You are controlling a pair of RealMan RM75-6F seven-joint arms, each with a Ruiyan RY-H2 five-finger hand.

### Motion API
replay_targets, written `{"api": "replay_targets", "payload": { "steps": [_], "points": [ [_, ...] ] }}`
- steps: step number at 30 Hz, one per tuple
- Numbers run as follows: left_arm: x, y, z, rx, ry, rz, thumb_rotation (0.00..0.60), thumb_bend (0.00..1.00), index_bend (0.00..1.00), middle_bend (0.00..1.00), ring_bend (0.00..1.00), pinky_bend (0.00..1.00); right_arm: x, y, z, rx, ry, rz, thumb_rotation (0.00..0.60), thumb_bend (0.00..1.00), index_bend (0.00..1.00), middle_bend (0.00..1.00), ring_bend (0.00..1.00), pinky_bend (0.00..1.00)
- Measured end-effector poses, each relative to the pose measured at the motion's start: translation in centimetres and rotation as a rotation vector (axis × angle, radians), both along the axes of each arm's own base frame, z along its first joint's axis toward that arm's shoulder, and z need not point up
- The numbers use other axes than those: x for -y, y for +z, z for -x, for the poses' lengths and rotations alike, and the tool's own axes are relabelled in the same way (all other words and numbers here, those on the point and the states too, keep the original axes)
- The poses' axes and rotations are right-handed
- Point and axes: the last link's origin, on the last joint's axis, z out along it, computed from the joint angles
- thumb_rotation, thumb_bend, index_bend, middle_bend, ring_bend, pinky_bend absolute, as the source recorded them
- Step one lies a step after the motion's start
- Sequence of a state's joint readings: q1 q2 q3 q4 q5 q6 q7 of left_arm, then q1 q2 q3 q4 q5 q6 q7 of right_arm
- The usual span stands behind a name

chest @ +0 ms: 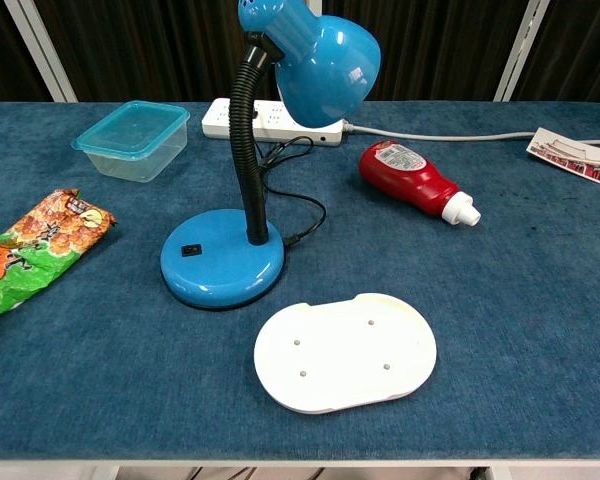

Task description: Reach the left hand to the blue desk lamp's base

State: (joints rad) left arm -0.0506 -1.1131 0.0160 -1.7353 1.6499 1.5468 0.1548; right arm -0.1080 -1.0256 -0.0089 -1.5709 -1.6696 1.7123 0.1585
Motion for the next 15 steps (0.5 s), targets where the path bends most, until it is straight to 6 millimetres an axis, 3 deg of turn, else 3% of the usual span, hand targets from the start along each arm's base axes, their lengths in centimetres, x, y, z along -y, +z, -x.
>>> {"api": "replay_targets", "payload": {
  "steps": [13, 15],
  "points": [
    [-0.28, -0.24, -0.70, 0.002, -0.023, 0.003, 0.600, 0.02, 0.02, 0.00, 0.00, 0.00, -0.18, 0.12, 0.01, 0.003, 0.003, 0.005, 0.600, 0.14, 0.00, 0.00, 0.00, 0.00],
    [-0.40, -0.25, -0.93, 0.001, -0.033, 0.001, 0.600, 0.02, 0.02, 0.02, 0.01, 0.05, -0.11, 0.11, -0.03, 0.002, 0.004, 0.003, 0.600, 0.14, 0.00, 0.00, 0.00, 0.00]
  ]
}}
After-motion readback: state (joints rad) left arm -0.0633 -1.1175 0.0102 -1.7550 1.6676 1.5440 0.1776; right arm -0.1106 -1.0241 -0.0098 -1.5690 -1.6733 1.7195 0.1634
